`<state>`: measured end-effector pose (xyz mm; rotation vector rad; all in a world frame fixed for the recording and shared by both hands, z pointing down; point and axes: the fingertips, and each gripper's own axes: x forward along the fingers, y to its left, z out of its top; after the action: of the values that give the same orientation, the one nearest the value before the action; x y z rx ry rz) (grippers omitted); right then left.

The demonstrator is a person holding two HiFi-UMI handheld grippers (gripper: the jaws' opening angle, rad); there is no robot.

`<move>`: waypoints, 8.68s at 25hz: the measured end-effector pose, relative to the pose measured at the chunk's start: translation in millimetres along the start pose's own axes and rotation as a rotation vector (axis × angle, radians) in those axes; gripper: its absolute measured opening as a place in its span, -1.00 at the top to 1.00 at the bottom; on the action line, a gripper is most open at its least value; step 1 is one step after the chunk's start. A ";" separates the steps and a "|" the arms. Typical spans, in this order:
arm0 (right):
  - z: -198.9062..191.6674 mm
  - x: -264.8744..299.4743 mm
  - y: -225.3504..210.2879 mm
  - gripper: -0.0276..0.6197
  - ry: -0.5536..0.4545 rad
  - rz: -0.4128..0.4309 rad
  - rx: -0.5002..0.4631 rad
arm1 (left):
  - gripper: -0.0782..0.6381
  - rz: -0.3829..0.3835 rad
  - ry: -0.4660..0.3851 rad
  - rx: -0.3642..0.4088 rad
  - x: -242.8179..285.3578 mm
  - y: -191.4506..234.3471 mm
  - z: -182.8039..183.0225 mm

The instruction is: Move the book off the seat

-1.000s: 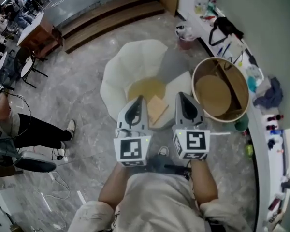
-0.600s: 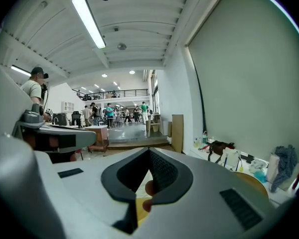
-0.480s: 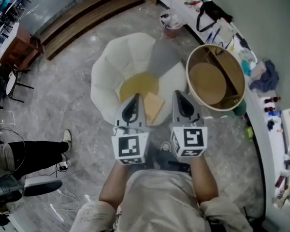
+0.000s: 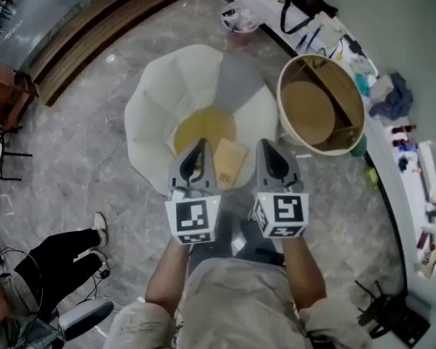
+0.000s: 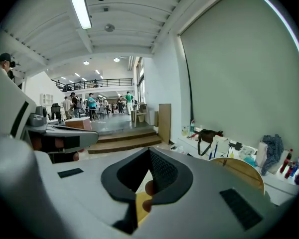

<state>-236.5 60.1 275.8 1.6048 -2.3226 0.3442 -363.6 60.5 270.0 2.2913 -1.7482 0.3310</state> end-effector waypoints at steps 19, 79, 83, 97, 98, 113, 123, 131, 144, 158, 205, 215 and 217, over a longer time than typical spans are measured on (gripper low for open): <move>-252.8 114.5 -32.2 0.91 0.321 -0.136 0.195 | 0.78 -0.116 0.376 0.008 125.7 1.8 -264.0; -463.1 202.5 -54.8 0.30 0.540 -0.100 0.416 | 0.00 -0.231 0.641 0.052 225.5 -10.8 -468.6; -369.3 190.7 -55.3 0.30 0.457 -0.083 0.367 | 0.00 -0.203 0.566 0.051 213.2 -4.5 -377.4; -39.6 97.1 -30.1 0.30 0.096 -0.047 0.162 | 0.00 -0.086 0.219 0.073 114.1 10.8 -52.5; -22.1 87.7 -27.0 0.30 0.075 -0.047 0.155 | 0.00 -0.080 0.200 0.076 104.5 10.8 -34.4; 170.5 -37.8 -48.6 0.31 -0.233 -0.170 0.043 | 0.01 -0.122 -0.125 0.164 23.6 -48.2 171.8; 179.7 -108.5 -115.0 0.31 -0.283 -0.325 0.077 | 0.01 -0.268 -0.180 0.226 19.3 -140.9 201.2; 161.6 -170.2 -192.4 0.31 -0.304 -0.475 0.110 | 0.02 -0.409 -0.190 0.264 26.6 -242.8 201.4; 128.9 -265.5 -358.1 0.31 -0.316 -0.613 0.146 | 0.04 -0.538 -0.185 0.300 56.6 -439.6 200.0; 77.4 -302.2 -505.9 0.31 -0.270 -0.582 0.249 | 0.07 -0.516 -0.089 0.361 105.5 -586.1 175.8; -179.1 90.7 -702.8 0.32 0.436 -0.254 0.304 | 0.08 -0.273 0.651 0.072 507.8 -557.1 -116.9; -313.6 145.6 -724.3 0.33 0.559 -0.187 0.320 | 0.08 -0.235 0.792 0.014 558.3 -562.9 -254.8; -334.8 153.2 -727.4 0.33 0.581 -0.181 0.337 | 0.08 -0.231 0.810 0.005 564.8 -564.5 -275.8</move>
<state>429.4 -206.0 663.7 1.5672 -1.7299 1.0458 318.0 -220.6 682.5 1.9079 -1.0611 1.0327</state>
